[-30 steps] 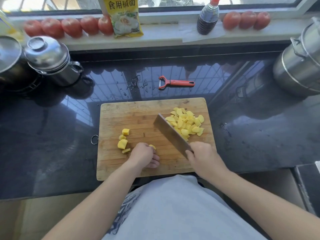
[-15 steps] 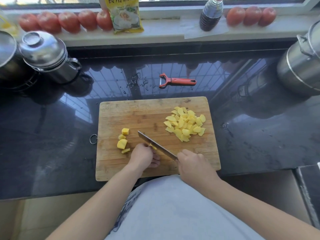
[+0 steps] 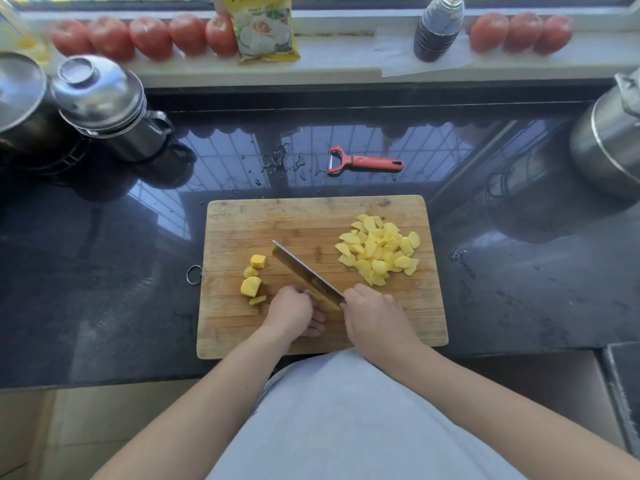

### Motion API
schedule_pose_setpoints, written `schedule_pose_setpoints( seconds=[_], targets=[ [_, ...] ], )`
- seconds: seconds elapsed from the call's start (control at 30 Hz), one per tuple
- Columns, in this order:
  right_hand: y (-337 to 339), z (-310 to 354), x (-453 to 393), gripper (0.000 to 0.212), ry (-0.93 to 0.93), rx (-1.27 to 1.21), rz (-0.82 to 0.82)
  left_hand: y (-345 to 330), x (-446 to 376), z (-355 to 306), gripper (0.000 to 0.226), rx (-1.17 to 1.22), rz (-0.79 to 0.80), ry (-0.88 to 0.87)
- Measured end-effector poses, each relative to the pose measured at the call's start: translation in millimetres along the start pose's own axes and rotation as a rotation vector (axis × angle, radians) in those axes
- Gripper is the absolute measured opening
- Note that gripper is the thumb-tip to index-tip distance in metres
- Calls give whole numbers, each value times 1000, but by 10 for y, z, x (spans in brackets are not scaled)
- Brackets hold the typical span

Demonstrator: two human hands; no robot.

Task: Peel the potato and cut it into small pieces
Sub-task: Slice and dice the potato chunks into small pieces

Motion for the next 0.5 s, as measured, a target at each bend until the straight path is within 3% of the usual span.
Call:
schedule_pose_setpoints(
  seconds=[0.5],
  targets=[
    [44, -86, 269, 18, 13, 121, 117, 6, -54, 34, 21, 33, 20, -3]
  ],
)
Point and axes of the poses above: each hand's wrist, its own x-axis away from the middle knuckle, its own y-axis out of the back of the hand, z = x × y, the point moved 4 cm from there along -x, towards the middle knuckle, and after that the axes turned 7 degrees about -z, right-handed, at the moved point
